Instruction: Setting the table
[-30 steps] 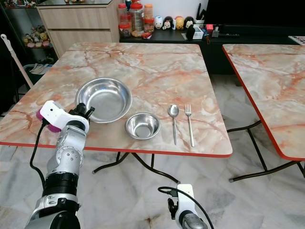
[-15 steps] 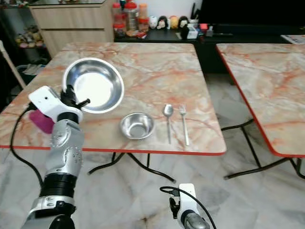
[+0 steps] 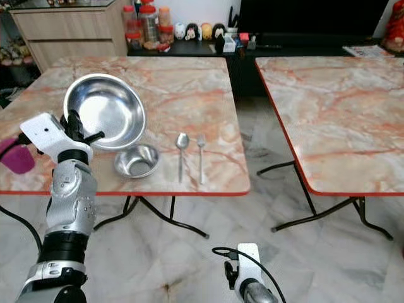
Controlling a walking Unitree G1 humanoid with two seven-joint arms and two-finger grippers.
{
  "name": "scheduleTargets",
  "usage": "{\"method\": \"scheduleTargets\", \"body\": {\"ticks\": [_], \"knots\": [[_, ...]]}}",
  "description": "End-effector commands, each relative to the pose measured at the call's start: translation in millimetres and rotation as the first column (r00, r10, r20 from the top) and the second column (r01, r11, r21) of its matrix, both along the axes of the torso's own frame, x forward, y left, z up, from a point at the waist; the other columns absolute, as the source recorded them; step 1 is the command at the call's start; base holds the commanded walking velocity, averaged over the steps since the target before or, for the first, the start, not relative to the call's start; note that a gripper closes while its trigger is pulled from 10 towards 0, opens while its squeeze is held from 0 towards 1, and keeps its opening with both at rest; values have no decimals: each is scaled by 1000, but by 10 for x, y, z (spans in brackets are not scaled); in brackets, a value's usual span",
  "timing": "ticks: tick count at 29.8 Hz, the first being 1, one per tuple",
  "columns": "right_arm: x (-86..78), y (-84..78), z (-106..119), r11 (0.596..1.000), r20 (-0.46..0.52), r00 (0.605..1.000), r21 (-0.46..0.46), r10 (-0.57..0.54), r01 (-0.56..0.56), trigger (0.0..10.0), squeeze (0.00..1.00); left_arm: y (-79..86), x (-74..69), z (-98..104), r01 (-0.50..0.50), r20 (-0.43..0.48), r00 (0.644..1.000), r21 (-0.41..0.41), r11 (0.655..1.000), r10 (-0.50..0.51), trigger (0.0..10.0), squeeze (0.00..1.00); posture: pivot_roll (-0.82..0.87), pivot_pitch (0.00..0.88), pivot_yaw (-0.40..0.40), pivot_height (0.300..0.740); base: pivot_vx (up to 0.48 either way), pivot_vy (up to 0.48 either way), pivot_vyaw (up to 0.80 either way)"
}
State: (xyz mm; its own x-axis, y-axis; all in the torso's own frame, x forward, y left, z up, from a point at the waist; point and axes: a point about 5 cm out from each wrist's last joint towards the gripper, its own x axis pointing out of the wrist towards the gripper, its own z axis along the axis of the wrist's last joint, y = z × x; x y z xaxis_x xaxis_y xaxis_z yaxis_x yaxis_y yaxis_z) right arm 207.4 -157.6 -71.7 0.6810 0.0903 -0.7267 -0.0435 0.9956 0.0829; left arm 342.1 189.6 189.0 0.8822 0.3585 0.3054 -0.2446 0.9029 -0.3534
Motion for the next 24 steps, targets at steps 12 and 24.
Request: {"method": "scheduleTargets", "body": {"ticks": [12, 24], "knots": [[-33, -82, -12, 1000, -5, 1000, -20, -16, 16, 10000, 0, -202, 19, 28, 66, 21, 998, 32, 997, -67, 10000, 0, 26, 0, 27, 719, 0, -472, 0], [-17, -76, -1, 1000, 9, 1000, -15, -26, 26, 10000, 0, -165, -89, -165, 50, -6, 999, 46, 998, -50, 10000, 0, 29, 0, 22, 719, 0, -470, 0]]}}
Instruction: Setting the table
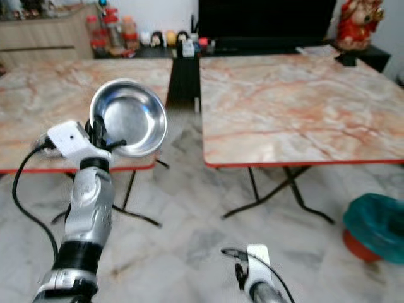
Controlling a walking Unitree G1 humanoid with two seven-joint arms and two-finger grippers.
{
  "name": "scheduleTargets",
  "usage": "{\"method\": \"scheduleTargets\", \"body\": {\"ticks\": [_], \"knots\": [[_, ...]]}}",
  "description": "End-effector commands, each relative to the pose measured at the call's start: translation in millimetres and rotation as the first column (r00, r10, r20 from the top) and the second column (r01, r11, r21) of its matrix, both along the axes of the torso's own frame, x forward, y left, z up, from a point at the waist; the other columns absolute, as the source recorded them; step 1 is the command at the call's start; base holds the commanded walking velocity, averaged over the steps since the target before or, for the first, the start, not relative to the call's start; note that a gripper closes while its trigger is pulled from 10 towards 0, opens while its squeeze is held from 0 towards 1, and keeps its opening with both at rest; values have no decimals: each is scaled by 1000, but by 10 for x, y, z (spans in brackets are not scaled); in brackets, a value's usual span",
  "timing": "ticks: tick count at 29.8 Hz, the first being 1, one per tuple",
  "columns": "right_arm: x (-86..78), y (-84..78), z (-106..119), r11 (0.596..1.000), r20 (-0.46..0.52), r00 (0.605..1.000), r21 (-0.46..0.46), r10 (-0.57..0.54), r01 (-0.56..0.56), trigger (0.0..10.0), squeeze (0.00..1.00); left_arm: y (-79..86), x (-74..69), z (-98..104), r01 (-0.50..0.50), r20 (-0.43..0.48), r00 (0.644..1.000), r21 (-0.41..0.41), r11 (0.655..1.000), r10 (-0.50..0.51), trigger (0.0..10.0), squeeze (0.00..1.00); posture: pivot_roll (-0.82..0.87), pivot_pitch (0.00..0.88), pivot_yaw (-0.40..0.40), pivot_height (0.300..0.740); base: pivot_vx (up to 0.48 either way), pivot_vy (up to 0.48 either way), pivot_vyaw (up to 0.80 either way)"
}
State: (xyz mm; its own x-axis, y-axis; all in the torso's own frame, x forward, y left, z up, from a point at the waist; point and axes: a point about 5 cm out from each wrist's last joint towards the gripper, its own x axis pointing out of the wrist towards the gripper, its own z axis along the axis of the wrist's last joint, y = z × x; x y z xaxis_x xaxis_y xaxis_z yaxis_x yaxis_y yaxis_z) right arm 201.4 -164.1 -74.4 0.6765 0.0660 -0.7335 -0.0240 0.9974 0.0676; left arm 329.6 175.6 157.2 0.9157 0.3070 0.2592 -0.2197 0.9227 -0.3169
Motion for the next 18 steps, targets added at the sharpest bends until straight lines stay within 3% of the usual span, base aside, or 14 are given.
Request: {"method": "scheduleTargets", "body": {"ticks": [1, 8, 11, 12, 13, 15, 16, 17, 18], "knots": [[29, -19, 20, 1000, 15, 1000, -2, -7, 8, 10000, 0, 86, -94, 115, -26, 59, 998, 34, 999, 24, 10000, 0, 52, 0, 14, 719, 0, -469, 0], [3, -13, 6, 1000, 9, 1000, -2, -3, 3, 10000, 0, 370, -451, -292, -81, -77, 993, 153, 985, 93, 10000, 0, 69, 0, 16, 719, 0, -462, 0], [-1, 1, 2, 1000, 7, 1000, 1, -1, 1, 10000, 0, 432, -556, -616, -34, -215, 973, 214, 976, 81, 10000, 0, 71, 0, 17, 719, 0, -219, 0], [-1, 1, 2, 1000, 7, 1000, 1, -1, 1, 10000, 0, 432, -556, -616, -34, -215, 973, 214, 976, 81, 10000, 0, 71, 0, 17, 719, 0, 0, 0], [-5, 7, -1, 1000, 5, 1000, 2, -1, 1, 10000, 0, 451, -598, -791, -7, -296, 953, 211, 977, 71, 10000, 0, 75, 0, 17, 719, 0, 0, 0], [-7, 10, -2, 1000, 5, 1000, 2, -1, 1, 10000, 0, 459, -627, -874, 5, -334, 940, 206, 979, 65, 10000, 0, 75, 0, 17, 719, 0, 0, 0], [-10, 11, -4, 1000, 3, 1000, 2, -2, 2, 10000, 0, 479, -686, -1098, 41, -438, 897, 213, 976, 58, 10000, 0, 74, 0, 17, 719, 0, 0, 0], [-11, 10, -5, 1000, 3, 1000, 3, -3, 3, 10000, 0, 491, -748, -1287, 63, -510, 860, 172, 983, 34, 10000, 0, 74, 0, 17, 719, 0, 0, 0], [-11, 11, -4, 1000, 3, 1000, 2, -4, 4, 10000, 0, 503, -780, -1388, 65, -553, 833, 149, 987, 28, 10000, 0, 73, 0, 18, 719, 0, 0, 0]]}}
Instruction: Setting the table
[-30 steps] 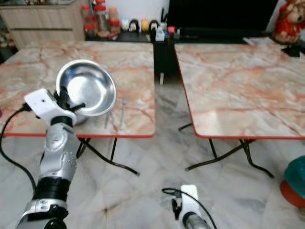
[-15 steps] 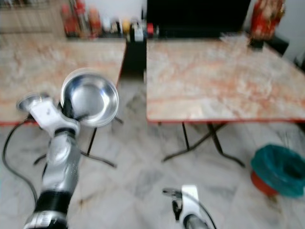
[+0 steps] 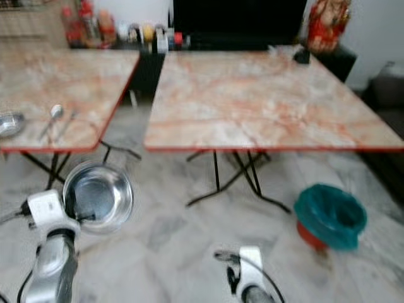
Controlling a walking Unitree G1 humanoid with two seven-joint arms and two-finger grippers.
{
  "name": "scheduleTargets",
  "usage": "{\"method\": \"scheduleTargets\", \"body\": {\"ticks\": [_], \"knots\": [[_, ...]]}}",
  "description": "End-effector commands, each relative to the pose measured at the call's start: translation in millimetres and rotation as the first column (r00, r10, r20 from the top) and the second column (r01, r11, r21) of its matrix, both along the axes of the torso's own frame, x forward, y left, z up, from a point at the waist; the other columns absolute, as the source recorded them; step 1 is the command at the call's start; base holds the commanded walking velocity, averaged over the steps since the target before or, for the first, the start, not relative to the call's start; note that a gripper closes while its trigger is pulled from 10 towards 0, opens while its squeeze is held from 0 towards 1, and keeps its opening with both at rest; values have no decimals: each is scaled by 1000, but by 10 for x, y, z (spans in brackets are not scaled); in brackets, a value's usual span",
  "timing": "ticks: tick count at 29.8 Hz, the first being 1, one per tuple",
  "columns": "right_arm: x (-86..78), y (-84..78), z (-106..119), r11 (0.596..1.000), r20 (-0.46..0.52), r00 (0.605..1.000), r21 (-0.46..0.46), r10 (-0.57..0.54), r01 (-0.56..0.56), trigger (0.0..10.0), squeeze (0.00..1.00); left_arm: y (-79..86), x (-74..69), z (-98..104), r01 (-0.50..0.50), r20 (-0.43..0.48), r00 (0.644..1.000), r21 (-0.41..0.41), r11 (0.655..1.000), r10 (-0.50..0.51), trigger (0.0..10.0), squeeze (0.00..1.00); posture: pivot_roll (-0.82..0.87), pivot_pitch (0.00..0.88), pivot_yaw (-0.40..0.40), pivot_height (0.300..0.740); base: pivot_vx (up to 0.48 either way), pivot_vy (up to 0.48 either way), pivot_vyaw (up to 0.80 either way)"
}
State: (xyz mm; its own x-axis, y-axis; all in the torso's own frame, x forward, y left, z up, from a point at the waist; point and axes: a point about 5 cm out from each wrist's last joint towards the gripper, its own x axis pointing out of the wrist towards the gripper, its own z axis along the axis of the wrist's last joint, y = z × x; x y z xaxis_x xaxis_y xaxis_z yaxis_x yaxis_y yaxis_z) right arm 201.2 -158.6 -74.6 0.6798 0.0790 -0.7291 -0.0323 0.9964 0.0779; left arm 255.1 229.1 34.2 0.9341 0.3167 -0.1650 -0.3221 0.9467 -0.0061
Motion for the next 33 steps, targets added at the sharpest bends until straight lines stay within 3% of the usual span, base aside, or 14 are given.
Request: {"method": "scheduleTargets", "body": {"ticks": [1, 2, 6, 9, 10, 11, 13, 14, 24, 26, 27, 28, 32, 33], "knots": [[-7, -42, -2, 1000, -2, 1000, -8, -12, 12, 10000, 0, -24, -55, -220, 20, -115, 993, -36, 999, -24, 10000, 0, 72, 0, 18, 719, 0, 0, 0], [-6, -41, -1, 1000, -2, 1000, -8, -12, 12, 10000, 0, -18, -68, -252, 18, -135, 991, -39, 999, -23, 10000, 0, 72, 0, 18, 719, 0, 0, 0], [1, -50, 3, 1000, 0, 1000, -6, -20, 20, 10000, 0, 17, -334, -702, -1, -367, 930, -93, 996, -34, 10000, 0, 67, 0, 16, 719, 0, 0, 0], [5, -49, 5, 1000, 1, 1000, -6, -22, 22, 10000, 0, -4, -445, -840, 18, -458, 887, -86, 996, -56, 10000, 0, 68, 0, 15, 719, 0, 0, 0], [6, -47, 5, 1000, 1, 1000, -3, -23, 23, 10000, 0, -18, -536, -932, 26, -526, 848, -79, 997, -63, 10000, 0, 68, 0, 15, 719, 0, 0, 0], [6, -47, 5, 1000, 1, 1000, -3, -23, 23, 10000, 0, -18, -536, -932, 26, -526, 848, -79, 997, -63, 10000, 0, 68, 0, 15, 719, 0, 0, 0], [6, -46, 4, 1000, -2, 1000, -2, -23, 23, 10000, 0, -30, -738, -1093, 9, -650, 758, -67, 998, -50, 10000, 0, 53, 0, 16, 719, 0, 0, 0], [5, -46, 4, 1000, -2, 1000, -2, -24, 24, 10000, 0, -31, -756, -1106, 8, -662, 748, -62, 998, -47, 10000, 0, 47, 0, 18, 719, 0, 0, 0], [8, -84, 9, 999, 2, 999, -9, -42, 42, 10000, 0, -60, -606, -1042, -16, -612, 790, -92, 996, -44, 10000, 0, 37, 0, 23, 719, 80, 0, 0], [6, -82, 7, 999, 1, 999, -8, -43, 43, 10000, 0, -60, -570, -1020, -57, -581, 813, -131, 990, -30, 10000, 0, 37, 0, 23, 719, 311, 0, 0], [1, -79, 4, 999, -1, 999, -5, -46, 46, 10000, 0, -76, -511, -985, -132, -512, 859, -242, 961, -11, 10000, 0, 37, 0, 23, 719, 337, 0, 0], [-4, -76, 1, 999, -4, 999, -1, -48, 48, 10000, 0, -64, -507, -982, -218, -486, 873, -329, 919, 33, 10000, 0, 37, 0, 23, 719, 334, 0, 0], [-10, -73, -3, 999, -6, 999, 1, -50, 50, 10000, 0, -22, -533, -996, -338, -480, 870, -418, 843, 111, 10000, 0, 37, 0, 23, 719, 316, 0, 0], [-11, -72, -4, 999, -8, 999, 2, -51, 51, 10000, 0, 0, -566, -1014, -383, -489, 861, -444, 810, 139, 10000, 0, 37, 0, 23, 719, 307, 0, 0]]}}
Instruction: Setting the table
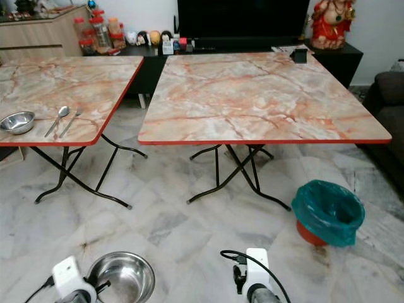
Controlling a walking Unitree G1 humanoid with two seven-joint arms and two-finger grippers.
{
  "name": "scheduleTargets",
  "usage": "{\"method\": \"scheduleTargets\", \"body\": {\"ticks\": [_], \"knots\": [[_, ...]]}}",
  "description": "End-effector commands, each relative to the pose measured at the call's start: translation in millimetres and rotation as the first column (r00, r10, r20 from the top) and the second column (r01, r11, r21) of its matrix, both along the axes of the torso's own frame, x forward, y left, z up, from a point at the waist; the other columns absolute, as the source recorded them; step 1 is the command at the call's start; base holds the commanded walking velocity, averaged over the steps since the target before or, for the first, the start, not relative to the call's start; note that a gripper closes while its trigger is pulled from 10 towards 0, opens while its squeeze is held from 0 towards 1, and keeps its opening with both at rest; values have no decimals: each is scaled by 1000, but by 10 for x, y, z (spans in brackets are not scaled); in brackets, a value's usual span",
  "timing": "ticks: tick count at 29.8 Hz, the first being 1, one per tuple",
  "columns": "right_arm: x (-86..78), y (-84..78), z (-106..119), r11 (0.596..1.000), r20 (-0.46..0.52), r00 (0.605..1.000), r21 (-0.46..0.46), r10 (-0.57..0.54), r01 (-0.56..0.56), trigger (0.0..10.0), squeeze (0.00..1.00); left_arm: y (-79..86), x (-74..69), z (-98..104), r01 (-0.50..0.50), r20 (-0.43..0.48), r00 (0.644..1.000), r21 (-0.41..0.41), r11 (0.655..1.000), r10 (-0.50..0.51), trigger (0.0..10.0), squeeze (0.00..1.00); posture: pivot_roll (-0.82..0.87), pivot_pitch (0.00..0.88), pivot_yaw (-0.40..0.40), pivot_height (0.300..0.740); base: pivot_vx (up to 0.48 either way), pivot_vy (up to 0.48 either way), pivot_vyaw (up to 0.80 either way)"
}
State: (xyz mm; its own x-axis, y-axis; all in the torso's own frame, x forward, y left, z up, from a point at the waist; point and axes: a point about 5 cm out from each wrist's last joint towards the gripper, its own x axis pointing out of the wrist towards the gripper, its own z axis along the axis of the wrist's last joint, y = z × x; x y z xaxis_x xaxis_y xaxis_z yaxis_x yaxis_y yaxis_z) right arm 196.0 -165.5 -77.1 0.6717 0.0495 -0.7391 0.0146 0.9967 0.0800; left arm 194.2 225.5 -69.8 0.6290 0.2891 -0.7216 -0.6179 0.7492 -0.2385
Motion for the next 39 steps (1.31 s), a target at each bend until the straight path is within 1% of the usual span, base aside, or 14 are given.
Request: {"method": "scheduleTargets", "body": {"ticks": [1, 5, 12, 15, 16, 26, 35, 39], "knots": [[42, -4, 21, 1000, 6, 1000, 0, -5, 5, 10000, 0, 46, 30, 20, -52, 11, 999, -37, 998, 52, 10000, 0, 37, 0, 23, 719, 307, 0, 0], [52, -12, 26, 1000, 8, 1000, 0, -8, 8, 10000, 0, 72, -36, -6, -38, -13, 999, -4, 999, 38, 10000, 0, 38, 0, 22, 719, 320, 0, 0], [69, -8, 35, 1000, 13, 1000, -10, 1, -1, 10000, 0, 84, -76, -25, -55, -26, 998, -1, 998, 55, 10000, 0, 38, 0, 22, 719, 398, 0, 0], [74, -19, 41, 1000, 22, 1000, -24, 9, -8, 10000, 0, 79, -101, -38, -75, -37, 996, 3, 997, 75, 10000, 0, 33, 0, 21, 719, 471, 0, 796], [74, -26, 40, 1000, 19, 1000, -3, -21, 21, 10000, 0, 75, -98, -37, -77, -38, 996, 4, 997, 77, 10000, 0, 27, 0, 23, 719, 480, 0, 0], [58, -51, 35, 1000, 16, 1000, -10, -17, 18, 10000, 0, 71, -42, -10, -59, -25, 998, 11, 998, 60, 10000, 0, 23, 0, 19, 719, 464, 0, 0], [56, -53, 33, 999, 13, 1000, -35, 14, -13, 10000, 0, 60, -62, -23, -41, -49, 998, 34, 999, 43, 10000, 0, 22, 0, 18, 719, 0, 0, 0], [57, -58, 35, 999, 17, 1000, -35, 8, -7, 10000, 0, 72, -89, -33, -34, -71, 997, 60, 998, 38, 10000, 0, 22, 0, 16, 719, 0, -258, 780]]}}
